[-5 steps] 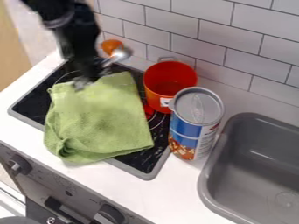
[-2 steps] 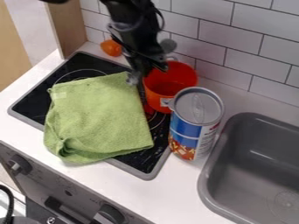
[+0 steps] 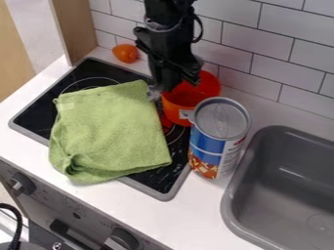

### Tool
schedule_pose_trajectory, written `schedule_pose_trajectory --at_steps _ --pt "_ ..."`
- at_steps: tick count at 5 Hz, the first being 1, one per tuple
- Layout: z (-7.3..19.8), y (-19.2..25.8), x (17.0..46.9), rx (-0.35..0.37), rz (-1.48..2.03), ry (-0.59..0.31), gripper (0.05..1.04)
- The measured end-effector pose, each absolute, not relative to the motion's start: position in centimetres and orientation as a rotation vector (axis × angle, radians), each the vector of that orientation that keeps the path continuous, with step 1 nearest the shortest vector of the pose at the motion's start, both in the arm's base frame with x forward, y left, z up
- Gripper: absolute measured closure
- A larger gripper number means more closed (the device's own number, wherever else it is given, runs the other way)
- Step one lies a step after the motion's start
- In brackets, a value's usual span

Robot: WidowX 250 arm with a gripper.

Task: Move the spoon inside the orange tin

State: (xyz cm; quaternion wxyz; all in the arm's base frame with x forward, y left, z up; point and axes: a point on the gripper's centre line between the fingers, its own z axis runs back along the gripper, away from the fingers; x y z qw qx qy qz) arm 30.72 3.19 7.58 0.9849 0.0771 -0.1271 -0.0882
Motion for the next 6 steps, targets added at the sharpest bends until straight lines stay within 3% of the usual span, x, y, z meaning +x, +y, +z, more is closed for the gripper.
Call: schedule_pose_trajectory --at_steps 1,5,6 --pt "8.0 3.5 30.4 0.219 -0.124 -0.178 0.917" --pt "6.4 2.1 31.7 0.247 -0.071 -0.088 0.917" --pt "6.2 1.9 31.3 0.265 -0.069 -0.045 0.868"
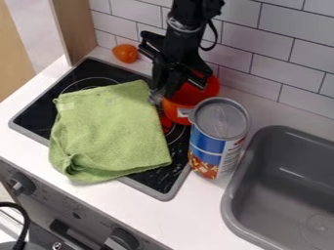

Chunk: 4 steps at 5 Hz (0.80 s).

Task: Move the spoon inside the orange tin

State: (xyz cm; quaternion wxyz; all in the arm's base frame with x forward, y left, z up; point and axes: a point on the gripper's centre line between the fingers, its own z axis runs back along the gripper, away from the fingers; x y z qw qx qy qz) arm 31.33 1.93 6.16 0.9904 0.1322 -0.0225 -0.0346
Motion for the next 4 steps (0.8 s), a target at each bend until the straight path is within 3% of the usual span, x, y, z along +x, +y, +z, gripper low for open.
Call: schedule_pose_trajectory --at_steps 3,4 --pt "7.9 2.7 31.6 0.238 -0.028 -0.136 0.102" --pt "9.7 3.3 30.9 0.192 -0.039 -0.236 0.084"
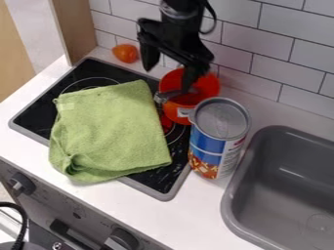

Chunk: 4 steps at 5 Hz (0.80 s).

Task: Move the spoon inside the orange tin

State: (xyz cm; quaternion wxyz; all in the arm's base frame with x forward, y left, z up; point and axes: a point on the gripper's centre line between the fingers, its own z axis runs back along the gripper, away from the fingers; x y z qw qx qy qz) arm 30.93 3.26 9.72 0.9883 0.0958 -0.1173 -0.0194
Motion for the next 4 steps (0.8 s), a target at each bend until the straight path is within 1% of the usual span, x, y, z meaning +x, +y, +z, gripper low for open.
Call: schedule_pose_trajectory --at_steps 1,2,3,4 --pt "10.6 5.0 28.5 0.146 -0.069 -0.347 0.084" --pt "10.5 8.0 26.0 0.119 -0.05 -0.407 0.084" --pt "10.2 11.9 24.8 0.145 -0.004 -0.421 0.084" --pt "9.0 15.0 24.8 0.194 0.091 -0.402 0.084"
